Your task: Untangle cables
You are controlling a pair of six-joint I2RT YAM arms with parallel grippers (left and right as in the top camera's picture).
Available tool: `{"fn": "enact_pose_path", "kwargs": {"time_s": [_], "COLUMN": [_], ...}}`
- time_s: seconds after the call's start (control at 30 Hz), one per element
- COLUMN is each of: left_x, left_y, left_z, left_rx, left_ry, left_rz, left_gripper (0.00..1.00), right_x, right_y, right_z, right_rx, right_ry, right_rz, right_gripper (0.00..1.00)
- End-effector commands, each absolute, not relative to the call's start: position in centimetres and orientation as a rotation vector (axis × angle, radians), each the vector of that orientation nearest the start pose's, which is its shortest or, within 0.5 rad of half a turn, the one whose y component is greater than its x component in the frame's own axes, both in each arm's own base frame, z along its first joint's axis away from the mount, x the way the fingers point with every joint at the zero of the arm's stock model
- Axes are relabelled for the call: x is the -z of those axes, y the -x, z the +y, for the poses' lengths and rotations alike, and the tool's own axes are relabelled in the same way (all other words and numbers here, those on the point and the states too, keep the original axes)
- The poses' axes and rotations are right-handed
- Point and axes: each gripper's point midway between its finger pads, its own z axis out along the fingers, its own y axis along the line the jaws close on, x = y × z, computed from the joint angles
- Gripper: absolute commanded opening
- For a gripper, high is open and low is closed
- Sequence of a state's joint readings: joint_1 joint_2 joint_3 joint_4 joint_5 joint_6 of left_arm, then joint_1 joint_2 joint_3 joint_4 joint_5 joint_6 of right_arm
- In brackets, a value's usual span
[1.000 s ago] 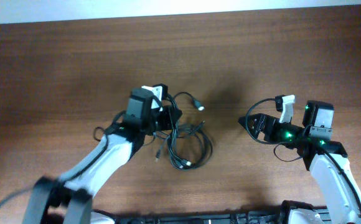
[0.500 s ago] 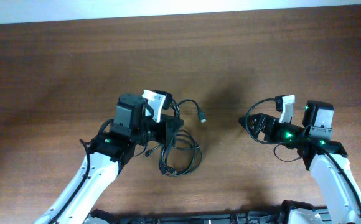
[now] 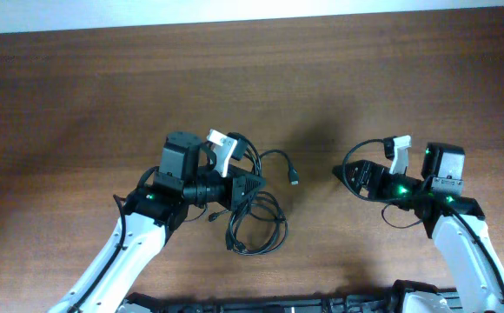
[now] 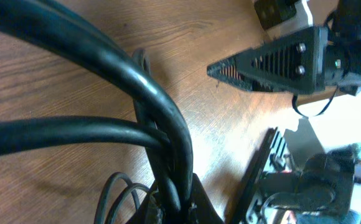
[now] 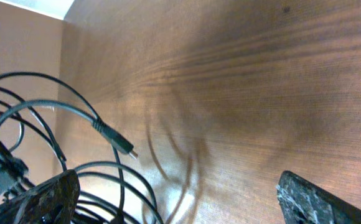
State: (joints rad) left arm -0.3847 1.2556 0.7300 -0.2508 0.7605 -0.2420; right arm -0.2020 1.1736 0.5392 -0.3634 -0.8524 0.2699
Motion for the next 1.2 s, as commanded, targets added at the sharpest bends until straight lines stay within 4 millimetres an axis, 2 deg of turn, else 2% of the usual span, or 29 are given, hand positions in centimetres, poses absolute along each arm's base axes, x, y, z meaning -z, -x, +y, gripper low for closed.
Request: {"fn": "enact_pose_path", "kwargs": {"time_s": [0.0, 0.07, 0.1, 0.23, 0.33, 0.43, 0.5, 0.57, 0.67, 0.7, 0.77, 0.83, 0.9, 1.03, 1.1, 1.13, 1.17], "left_x": [-16.7, -18.1, -18.3, -19.2, -20.0, -20.0, -20.1, -20.1, -20.8, -21.3, -21.4, -21.5, -22.2, -22.0, -21.7, -21.6, -21.1], "left_y": [-24.6, -22.6, -22.4, -23.3, -23.8, -23.7, -24.3, -25.9, -26.7, -26.4, -26.5, -26.5, -25.5, -25.8, -26.3, -26.5, -27.3], "left_z": [-23.6, -24.5, -24.5, -24.8, -25.0, -24.9, -24.2, -22.4, -20.4, -20.0, -19.7, -19.7, -20.1, -20.0, -19.9, -19.9, -19.5], "left_rx": [1.211, 1.272, 1.267, 1.207, 1.187, 1.221, 1.237, 1.28, 1.337, 1.381, 1.372, 1.309, 1.311, 1.256, 1.218, 1.214, 1.2], "left_ry": [-0.733, -0.999, -1.038, -1.084, -1.093, -1.068, -1.003, -0.802, -0.725, -0.727, -0.738, -0.829, -0.951, -0.982, -0.968, -0.96, -0.869], "left_rz": [2.188, 1.978, 1.94, 1.833, 1.782, 1.804, 1.844, 1.962, 1.953, 1.93, 1.911, 1.844, 1.726, 1.703, 1.724, 1.73, 1.816], "left_gripper": [0.0, 0.0, 0.0, 0.0, 0.0, 0.0, 0.0, 0.0, 0.0, 0.0, 0.0, 0.0, 0.0, 0.0, 0.0, 0.0, 0.0], "right_x": [-10.4, -10.4, -10.4, -10.4, -9.5, -8.2, -7.7, -7.4, -8.2, -8.4, -9.8, -11.6, -13.8, -13.6, -12.1, -11.1, -10.5], "right_y": [-27.6, -27.6, -27.6, -27.6, -28.0, -28.5, -28.6, -28.7, -30.0, -30.0, -29.3, -27.3, -25.4, -22.8, -22.3, -22.1, -22.0], "right_z": [7.5, 7.5, 7.5, 7.5, 6.4, 4.3, 3.3, 2.8, 2.1, 2.6, 5.4, 8.7, 11.3, 15.2, 16.3, 16.8, 17.2], "right_rx": [-1.088, -1.088, -1.088, -1.086, -0.977, -0.798, -0.719, -0.678, -0.628, -0.665, -0.956, -1.282, -1.555, -1.726, -1.65, -1.586, -1.536], "right_ry": [-0.239, -0.239, -0.239, -0.239, -0.28, -0.345, -0.373, -0.387, -0.367, -0.366, -0.431, -0.381, -0.286, -0.401, -0.533, -0.654, -0.799], "right_rz": [2.386, 2.386, 2.386, 2.386, 2.414, 2.45, 2.462, 2.468, 2.411, 2.405, 2.377, 2.363, 2.318, 2.475, 2.59, 2.651, 2.686], "right_gripper": [0.99, 0.99, 0.99, 0.99, 0.99, 0.99, 0.99, 0.99, 0.99, 0.99, 0.99, 0.99, 0.99, 0.99, 0.99, 0.99, 0.99]}}
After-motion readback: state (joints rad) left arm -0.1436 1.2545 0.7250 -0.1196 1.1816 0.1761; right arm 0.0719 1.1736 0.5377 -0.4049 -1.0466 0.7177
